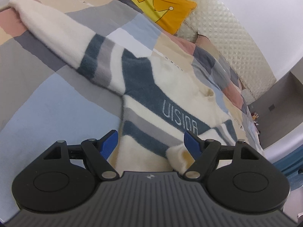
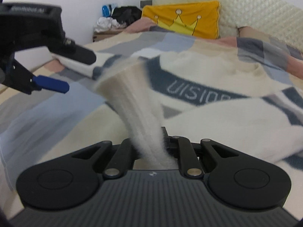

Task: Fold large clothes
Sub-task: 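Lift the sleeve cuff with the right gripper and carry it across the body, then lay the sleeve on the sweater body and open the right gripper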

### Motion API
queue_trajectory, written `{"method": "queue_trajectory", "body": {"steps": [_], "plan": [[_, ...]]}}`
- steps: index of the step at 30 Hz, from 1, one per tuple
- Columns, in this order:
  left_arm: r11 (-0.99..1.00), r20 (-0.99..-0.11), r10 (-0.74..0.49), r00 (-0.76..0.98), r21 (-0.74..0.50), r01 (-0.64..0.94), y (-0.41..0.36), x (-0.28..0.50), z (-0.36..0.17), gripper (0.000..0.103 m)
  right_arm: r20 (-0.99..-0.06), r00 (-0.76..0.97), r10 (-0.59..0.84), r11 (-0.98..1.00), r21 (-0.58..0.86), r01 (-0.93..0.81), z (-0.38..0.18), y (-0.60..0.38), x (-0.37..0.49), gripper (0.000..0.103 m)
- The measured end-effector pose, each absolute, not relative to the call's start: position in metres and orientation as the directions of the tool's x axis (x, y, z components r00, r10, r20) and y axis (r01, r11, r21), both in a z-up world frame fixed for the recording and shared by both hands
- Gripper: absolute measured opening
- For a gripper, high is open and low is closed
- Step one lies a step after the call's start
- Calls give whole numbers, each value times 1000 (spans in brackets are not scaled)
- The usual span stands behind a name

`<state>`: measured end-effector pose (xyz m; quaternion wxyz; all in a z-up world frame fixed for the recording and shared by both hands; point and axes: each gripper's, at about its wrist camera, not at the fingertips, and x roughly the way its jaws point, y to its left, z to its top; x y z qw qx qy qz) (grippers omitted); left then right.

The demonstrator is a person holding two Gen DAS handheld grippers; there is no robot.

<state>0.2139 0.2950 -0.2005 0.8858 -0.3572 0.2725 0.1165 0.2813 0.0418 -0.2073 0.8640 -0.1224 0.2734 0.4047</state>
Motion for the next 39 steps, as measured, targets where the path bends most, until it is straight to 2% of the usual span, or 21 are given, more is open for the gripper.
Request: {"method": "queue_trajectory", "body": {"steps": [3, 4, 8, 9, 11, 17, 22, 24, 30, 34, 39], "plan": [[722, -556, -17, 831, -582, -375, 292, 217, -202, 80, -590, 507, 629, 643, 28, -765, -209, 39, 279, 15], [721, -550, -28, 834, -590, -364, 292, 218, -202, 80, -600, 498, 627, 645, 41, -763, -208, 37, 279, 19], [729, -519, -36, 854, -598, -333, 289, 215, -198, 80, -634, 427, 645, 622, 111, -775, -200, 29, 279, 48], [734, -512, -31, 858, -595, -328, 287, 214, -196, 80, -645, 419, 640, 622, 114, -775, -198, 27, 277, 50], [749, -510, -27, 860, -580, -320, 282, 214, -192, 79, -662, 410, 627, 629, 120, -768, -189, 22, 273, 51], [798, -502, -72, 862, -547, -253, 260, 218, -187, 79, -642, 403, 652, 668, 235, -706, -164, -12, 270, 51], [841, -521, -106, 847, -501, -204, 237, 222, -188, 67, -636, 457, 622, 736, 276, -618, -163, -38, 276, 51], [859, -529, -106, 842, -475, -190, 227, 224, -189, 66, -642, 486, 593, 775, 290, -561, -167, -46, 284, 51], [902, -564, -111, 818, -403, -155, 202, 231, -196, 58, -613, 495, 616, 785, 432, -443, -173, -68, 313, 52], [922, -608, -99, 787, -355, -158, 193, 239, -207, 51, -604, 527, 598, 800, 412, -437, -176, -66, 325, 52], [937, -659, -93, 746, -311, -157, 182, 251, -222, 47, -598, 551, 583, 810, 368, -457, -183, -56, 334, 52]]}}
